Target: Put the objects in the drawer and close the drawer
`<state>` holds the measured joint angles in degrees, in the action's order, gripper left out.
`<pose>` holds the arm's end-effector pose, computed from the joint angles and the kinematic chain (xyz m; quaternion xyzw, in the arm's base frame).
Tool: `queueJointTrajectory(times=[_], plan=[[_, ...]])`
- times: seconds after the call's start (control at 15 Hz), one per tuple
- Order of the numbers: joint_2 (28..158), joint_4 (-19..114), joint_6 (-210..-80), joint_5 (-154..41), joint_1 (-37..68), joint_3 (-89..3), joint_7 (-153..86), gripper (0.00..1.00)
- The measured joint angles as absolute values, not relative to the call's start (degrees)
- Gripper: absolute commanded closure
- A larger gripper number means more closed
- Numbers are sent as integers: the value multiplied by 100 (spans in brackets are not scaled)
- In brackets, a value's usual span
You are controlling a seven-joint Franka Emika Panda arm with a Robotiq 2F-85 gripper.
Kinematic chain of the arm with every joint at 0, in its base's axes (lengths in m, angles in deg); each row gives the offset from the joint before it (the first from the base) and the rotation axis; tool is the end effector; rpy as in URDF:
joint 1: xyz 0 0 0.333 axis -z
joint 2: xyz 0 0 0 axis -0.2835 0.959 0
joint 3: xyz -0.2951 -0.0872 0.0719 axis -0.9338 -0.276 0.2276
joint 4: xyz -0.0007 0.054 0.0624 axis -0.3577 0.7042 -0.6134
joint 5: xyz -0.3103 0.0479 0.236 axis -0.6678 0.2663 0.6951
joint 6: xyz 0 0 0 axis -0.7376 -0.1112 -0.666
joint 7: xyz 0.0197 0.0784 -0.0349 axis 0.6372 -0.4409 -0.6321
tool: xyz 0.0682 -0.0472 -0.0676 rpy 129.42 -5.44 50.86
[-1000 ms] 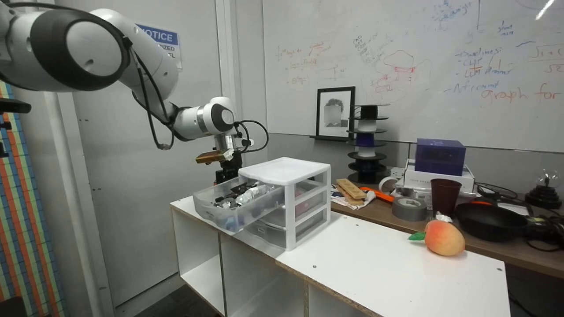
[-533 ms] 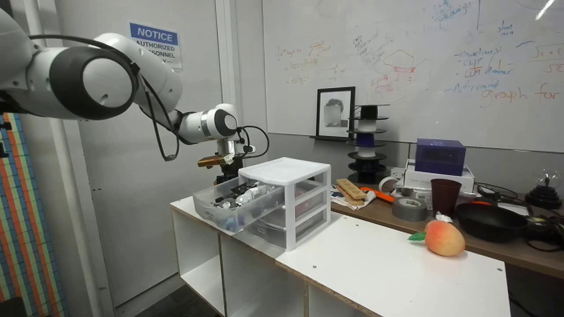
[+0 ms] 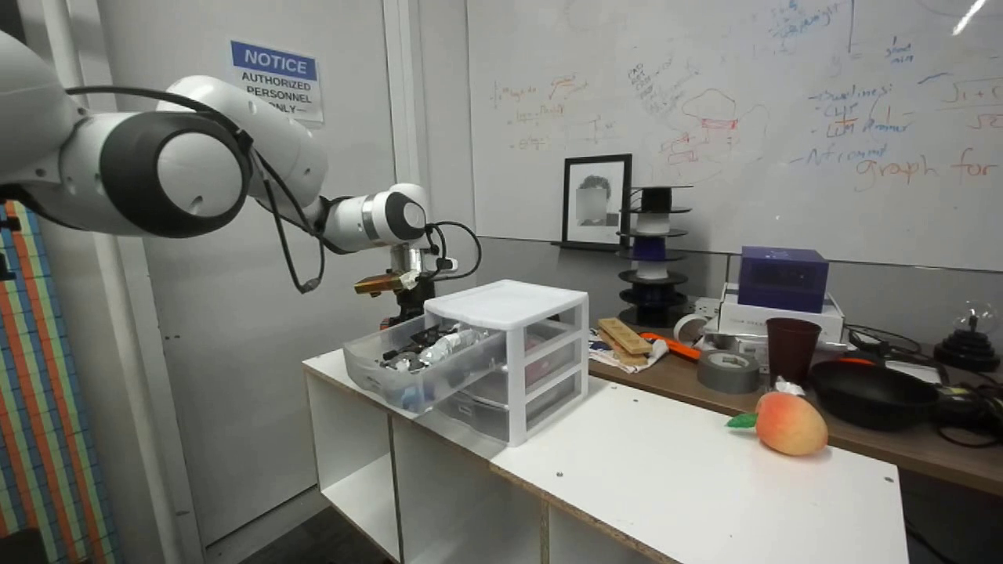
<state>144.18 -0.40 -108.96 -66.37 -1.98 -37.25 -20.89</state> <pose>0.7344 0.2373 0.1893 0.9874 0.0501 -0.0831 0.1253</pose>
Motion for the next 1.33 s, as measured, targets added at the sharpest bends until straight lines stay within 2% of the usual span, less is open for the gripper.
queueJointTrajectory(times=[0.13,0.2,0.27,0.8,1.33], plan=[[14471,-116,-10839,-6637,-168,-3725,-2061,95],[14490,-148,-10806,-6637,-144,-3726,-2055,99],[14501,-186,-10769,-6636,-117,-3726,-2052,94],[14536,-335,-10740,-6637,-19,-3723,-2052,94],[13970,-516,-10250,-6903,-483,-3730,-2055,94]])
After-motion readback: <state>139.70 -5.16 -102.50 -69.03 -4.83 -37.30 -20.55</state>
